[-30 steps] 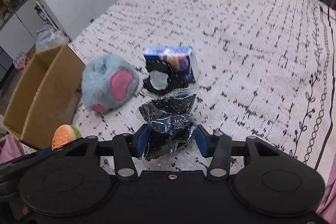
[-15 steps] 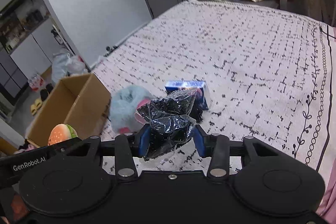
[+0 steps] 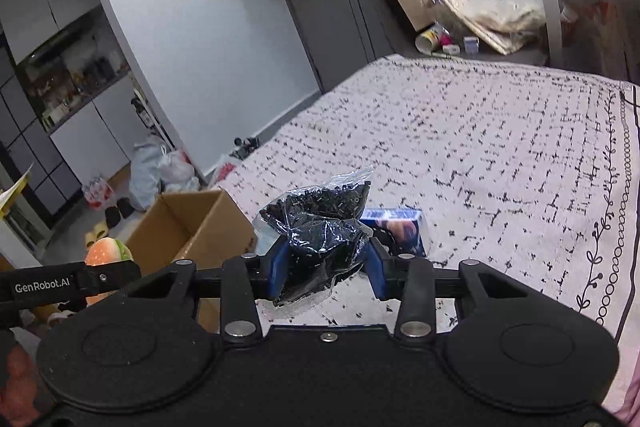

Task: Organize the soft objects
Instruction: 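Lift the burger plush and black bag and carry both over the box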

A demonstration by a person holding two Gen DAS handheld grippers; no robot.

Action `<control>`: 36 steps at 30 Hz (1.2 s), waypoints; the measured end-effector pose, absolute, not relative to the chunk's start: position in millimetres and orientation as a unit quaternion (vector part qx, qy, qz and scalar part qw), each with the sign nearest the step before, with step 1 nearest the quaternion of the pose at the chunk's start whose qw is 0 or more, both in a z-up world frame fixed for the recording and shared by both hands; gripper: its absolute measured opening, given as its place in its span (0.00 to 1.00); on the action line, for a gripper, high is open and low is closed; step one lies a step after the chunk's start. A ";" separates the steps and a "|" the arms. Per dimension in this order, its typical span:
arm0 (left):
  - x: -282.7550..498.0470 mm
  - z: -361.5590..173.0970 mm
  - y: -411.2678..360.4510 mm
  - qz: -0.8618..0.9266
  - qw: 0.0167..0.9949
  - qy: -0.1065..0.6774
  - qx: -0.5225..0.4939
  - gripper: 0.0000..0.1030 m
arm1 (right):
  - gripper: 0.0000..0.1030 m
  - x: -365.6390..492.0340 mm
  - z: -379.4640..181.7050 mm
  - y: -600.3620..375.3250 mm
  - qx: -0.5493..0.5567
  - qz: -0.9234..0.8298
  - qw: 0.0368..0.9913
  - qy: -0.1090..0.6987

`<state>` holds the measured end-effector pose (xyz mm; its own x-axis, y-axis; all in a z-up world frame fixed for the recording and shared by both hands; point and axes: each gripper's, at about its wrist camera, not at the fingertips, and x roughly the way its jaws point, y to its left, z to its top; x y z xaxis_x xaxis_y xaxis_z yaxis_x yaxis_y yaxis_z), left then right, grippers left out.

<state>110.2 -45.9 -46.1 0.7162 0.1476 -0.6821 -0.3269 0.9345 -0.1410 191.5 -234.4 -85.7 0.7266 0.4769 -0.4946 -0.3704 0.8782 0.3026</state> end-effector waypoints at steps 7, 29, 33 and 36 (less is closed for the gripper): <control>106.1 -32.1 -34.2 0.128 0.924 0.339 -0.124 0.42 | 0.38 183.8 -74.5 -228.9 0.108 0.230 0.927 0.274; 110.3 -9.7 42.1 0.141 0.923 0.319 -0.161 0.42 | 0.37 188.4 -31.4 -184.2 0.092 0.245 0.932 0.252; 115.2 -11.2 54.6 0.138 0.922 0.320 -0.165 0.42 | 0.37 193.7 -26.6 -173.4 0.091 0.251 0.930 0.253; 120.0 -12.3 64.2 0.138 0.920 0.324 -0.171 0.42 | 0.37 196.1 -22.0 -164.3 0.088 0.260 0.928 0.250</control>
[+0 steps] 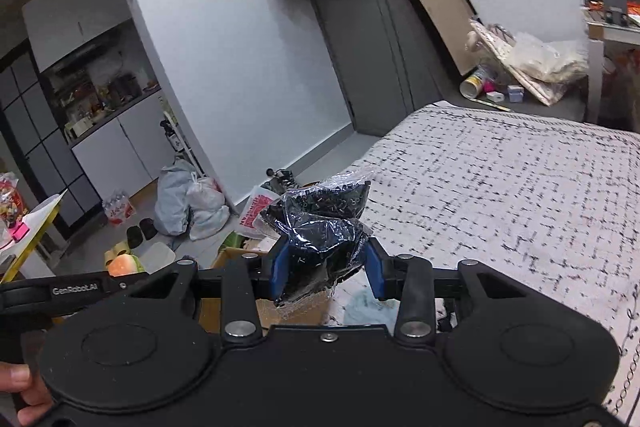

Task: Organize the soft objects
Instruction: 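Lift the burger plush and black bag and carry both over the box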

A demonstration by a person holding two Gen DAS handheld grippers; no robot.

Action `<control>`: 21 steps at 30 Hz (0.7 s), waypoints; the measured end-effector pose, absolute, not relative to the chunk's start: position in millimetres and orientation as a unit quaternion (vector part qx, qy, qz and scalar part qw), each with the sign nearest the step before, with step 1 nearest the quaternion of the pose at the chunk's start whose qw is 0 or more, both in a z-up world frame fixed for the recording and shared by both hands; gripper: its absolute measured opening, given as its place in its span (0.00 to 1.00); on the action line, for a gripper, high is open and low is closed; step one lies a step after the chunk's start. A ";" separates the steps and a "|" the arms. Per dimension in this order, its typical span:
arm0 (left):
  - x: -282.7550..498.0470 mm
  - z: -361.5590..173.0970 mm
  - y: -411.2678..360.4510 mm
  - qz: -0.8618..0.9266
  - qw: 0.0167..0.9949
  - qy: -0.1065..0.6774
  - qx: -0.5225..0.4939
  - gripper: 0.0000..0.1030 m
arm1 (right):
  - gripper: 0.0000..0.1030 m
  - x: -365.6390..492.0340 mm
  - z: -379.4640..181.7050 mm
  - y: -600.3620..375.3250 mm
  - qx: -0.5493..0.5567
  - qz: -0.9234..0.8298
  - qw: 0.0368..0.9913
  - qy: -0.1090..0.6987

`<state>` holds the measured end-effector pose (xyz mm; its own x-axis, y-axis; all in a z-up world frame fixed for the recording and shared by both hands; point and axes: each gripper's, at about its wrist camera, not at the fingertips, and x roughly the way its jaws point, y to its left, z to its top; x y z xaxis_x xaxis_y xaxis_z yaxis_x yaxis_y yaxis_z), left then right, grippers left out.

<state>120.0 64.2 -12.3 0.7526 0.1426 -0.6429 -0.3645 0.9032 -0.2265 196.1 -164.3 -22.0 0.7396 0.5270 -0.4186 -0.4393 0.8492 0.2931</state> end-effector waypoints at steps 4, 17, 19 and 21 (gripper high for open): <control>126.4 -14.4 73.5 0.133 0.919 0.326 -0.175 0.42 | 0.37 201.0 -17.8 -151.2 0.088 0.270 0.926 0.248; 150.9 -50.9 95.5 0.106 0.917 0.338 -0.183 0.42 | 0.37 210.0 -45.7 -114.9 0.078 0.300 0.913 0.266; 152.5 -61.7 97.8 0.109 0.916 0.342 -0.179 0.42 | 0.37 210.5 -51.5 -108.4 0.071 0.304 0.909 0.275; 155.5 -75.2 103.3 0.112 0.908 0.357 -0.188 0.42 | 0.37 211.2 -57.9 -101.8 0.064 0.308 0.906 0.282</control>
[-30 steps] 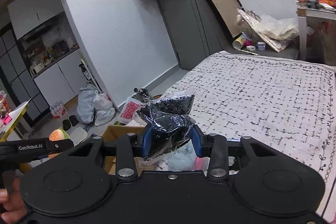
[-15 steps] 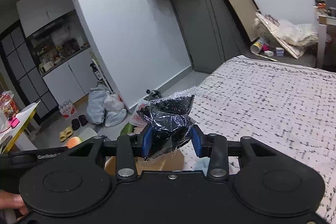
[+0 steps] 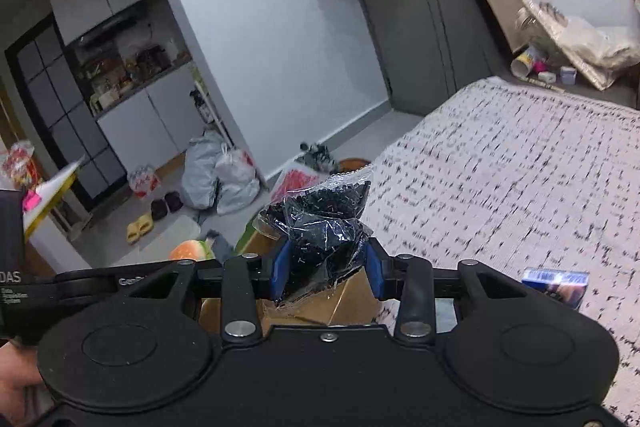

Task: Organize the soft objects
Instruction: 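Lift the burger plush and black bag and carry both over the box, then open both tools to drop the burger plush and black bag into the box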

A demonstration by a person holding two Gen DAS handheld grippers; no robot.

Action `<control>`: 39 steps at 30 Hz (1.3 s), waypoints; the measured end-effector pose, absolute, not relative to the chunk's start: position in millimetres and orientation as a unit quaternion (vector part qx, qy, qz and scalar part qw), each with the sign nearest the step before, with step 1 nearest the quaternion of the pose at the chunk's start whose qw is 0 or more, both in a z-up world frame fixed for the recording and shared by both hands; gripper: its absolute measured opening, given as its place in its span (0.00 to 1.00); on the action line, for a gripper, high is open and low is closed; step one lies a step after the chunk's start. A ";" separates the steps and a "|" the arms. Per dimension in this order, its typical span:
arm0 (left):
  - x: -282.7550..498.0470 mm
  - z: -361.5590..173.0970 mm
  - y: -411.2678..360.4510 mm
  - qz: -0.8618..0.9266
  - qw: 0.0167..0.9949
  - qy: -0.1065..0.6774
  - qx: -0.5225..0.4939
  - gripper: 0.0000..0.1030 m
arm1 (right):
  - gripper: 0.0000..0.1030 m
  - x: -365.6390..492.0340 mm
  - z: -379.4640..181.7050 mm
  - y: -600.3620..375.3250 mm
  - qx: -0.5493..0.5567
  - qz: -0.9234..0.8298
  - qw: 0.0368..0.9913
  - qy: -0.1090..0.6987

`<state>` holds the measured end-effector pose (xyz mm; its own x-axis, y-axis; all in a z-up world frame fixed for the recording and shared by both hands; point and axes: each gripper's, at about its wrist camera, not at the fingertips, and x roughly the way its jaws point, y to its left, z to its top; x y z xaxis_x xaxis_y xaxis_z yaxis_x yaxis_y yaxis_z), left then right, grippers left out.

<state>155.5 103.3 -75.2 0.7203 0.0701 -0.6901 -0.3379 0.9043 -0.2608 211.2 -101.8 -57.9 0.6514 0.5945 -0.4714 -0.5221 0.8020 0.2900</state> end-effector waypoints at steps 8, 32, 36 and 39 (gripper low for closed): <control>166.1 -97.1 121.5 0.116 0.888 0.377 -0.235 0.43 | 0.37 216.9 -78.1 -72.3 0.049 0.327 0.890 0.314; 172.8 -109.6 130.9 0.111 0.889 0.366 -0.250 0.54 | 0.78 232.5 -89.1 -67.9 0.070 0.296 0.875 0.376; 171.5 -103.5 122.4 0.114 0.900 0.354 -0.225 0.66 | 0.84 234.3 -82.6 -78.6 0.062 0.278 0.879 0.382; 169.1 -98.2 115.5 0.117 0.912 0.336 -0.203 0.76 | 0.86 233.5 -78.4 -83.2 0.044 0.275 0.878 0.390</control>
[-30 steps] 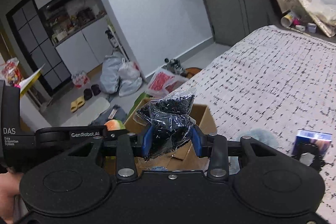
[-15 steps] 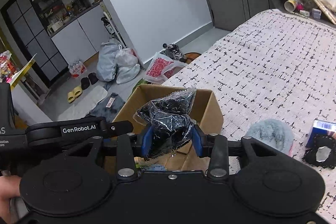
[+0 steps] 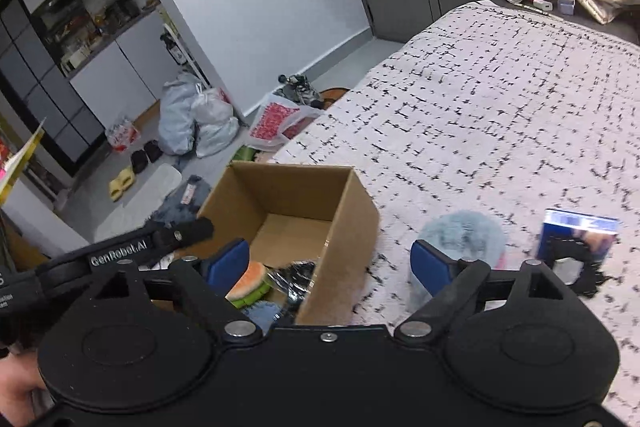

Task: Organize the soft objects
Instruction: 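Open both tools to drop the burger plush and black bag into the box, then move both tools toward the blue fluffy plush and boxed black item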

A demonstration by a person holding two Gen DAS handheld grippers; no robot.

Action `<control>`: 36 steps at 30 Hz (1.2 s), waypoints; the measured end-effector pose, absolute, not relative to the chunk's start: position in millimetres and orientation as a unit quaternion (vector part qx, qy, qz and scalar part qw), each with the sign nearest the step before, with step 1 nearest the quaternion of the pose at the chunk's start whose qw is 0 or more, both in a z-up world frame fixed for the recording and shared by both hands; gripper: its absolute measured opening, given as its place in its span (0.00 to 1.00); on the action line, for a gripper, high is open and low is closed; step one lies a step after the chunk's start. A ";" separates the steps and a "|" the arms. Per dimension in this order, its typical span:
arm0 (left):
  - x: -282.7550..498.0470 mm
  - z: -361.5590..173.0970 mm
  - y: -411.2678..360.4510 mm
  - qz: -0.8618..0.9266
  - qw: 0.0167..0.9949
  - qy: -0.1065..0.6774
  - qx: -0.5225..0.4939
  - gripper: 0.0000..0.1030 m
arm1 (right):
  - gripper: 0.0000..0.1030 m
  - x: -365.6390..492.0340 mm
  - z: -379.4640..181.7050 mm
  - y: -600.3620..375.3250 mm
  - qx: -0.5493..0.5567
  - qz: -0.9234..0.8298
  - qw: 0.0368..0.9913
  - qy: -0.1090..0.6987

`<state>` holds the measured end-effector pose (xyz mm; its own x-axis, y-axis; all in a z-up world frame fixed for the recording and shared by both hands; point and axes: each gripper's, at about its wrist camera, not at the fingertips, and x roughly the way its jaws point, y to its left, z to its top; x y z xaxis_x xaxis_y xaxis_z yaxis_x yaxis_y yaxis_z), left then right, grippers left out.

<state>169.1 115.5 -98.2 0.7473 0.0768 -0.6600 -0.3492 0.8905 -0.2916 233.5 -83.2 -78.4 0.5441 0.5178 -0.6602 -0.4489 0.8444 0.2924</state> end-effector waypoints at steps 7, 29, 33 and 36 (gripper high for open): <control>168.7 -94.2 108.7 0.095 0.917 0.337 -0.188 0.80 | 0.93 229.6 -64.7 -100.5 0.018 0.267 0.881 0.390; 163.2 -51.5 59.5 0.060 0.936 0.319 -0.135 0.86 | 1.00 236.3 -61.4 -184.3 0.035 0.238 0.902 0.359; 168.7 -50.8 50.8 0.061 0.932 0.328 -0.142 0.86 | 1.00 247.3 -63.4 -207.7 0.089 0.234 0.893 0.373; 171.6 -50.0 42.5 0.063 0.932 0.331 -0.138 0.86 | 1.00 252.3 -66.6 -220.8 0.103 0.229 0.893 0.375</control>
